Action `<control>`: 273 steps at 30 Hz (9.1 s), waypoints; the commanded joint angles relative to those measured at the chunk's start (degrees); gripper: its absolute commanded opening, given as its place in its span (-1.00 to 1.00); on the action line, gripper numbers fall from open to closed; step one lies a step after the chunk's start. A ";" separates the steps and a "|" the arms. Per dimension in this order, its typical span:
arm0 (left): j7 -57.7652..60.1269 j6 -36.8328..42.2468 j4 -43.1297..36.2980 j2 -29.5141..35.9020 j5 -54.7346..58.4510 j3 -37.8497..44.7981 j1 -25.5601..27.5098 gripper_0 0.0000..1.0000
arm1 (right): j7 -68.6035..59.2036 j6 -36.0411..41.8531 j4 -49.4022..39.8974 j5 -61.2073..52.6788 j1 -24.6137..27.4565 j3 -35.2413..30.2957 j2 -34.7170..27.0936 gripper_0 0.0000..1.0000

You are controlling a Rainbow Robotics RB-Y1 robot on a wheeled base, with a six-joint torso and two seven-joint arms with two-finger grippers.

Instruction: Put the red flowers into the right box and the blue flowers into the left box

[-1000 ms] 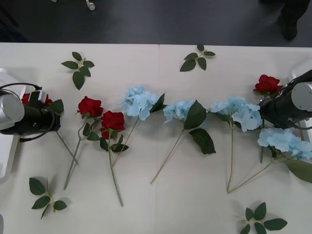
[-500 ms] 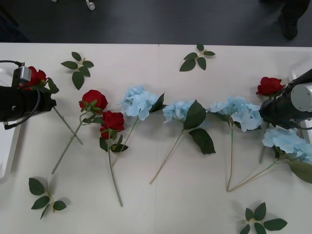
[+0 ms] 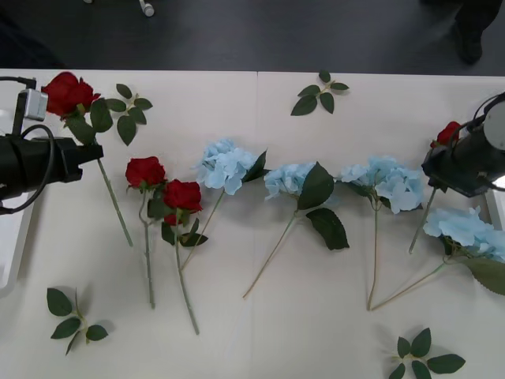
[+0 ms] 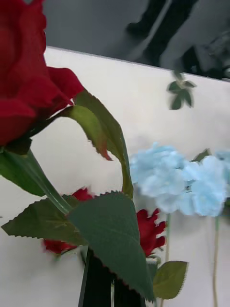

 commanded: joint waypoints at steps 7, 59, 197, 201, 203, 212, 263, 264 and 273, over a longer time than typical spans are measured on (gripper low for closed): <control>-19.98 0.17 -1.90 0.26 24.14 0.54 1.42 -1.00 | 1.88 10.95 -5.52 0.18 -6.56 -9.26 -1.71 -1.00; -37.16 25.04 -1.81 -17.58 33.45 -0.61 -12.38 -1.00 | 50.39 -7.51 23.66 4.93 -9.63 -1.96 -18.06 -1.00; -37.16 23.72 -1.72 -20.66 30.99 -2.98 -12.99 -1.00 | 59.09 -60.42 -56.32 -55.02 5.57 30.38 4.18 1.00; -37.16 23.72 -1.72 -20.66 30.99 -2.98 -12.99 -1.00 | 59.18 -60.68 -55.18 -55.02 5.13 30.38 5.67 1.00; -37.16 23.72 -1.72 -20.66 30.99 -2.98 -12.99 -1.00 | 59.27 -60.68 -55.18 -54.93 5.13 30.38 5.50 0.38; -37.16 23.72 -1.72 -20.66 30.99 -2.98 -12.99 -1.00 | 59.62 -61.12 -55.18 -54.58 5.13 30.38 4.88 -1.00; -37.16 21.44 0.30 -16.35 30.38 -5.53 -8.16 1.00 | 59.36 -40.55 -40.33 -71.98 4.52 7.53 -8.92 -1.00; -37.16 21.44 0.30 -15.74 30.38 -5.70 -8.07 1.00 | 59.27 -39.06 -39.18 -72.59 4.52 6.48 -8.92 -1.00; -37.16 18.71 0.21 -5.45 32.40 -5.09 -5.26 1.00 | 59.27 -12.87 -16.68 -74.18 -1.72 -4.77 -9.09 -1.00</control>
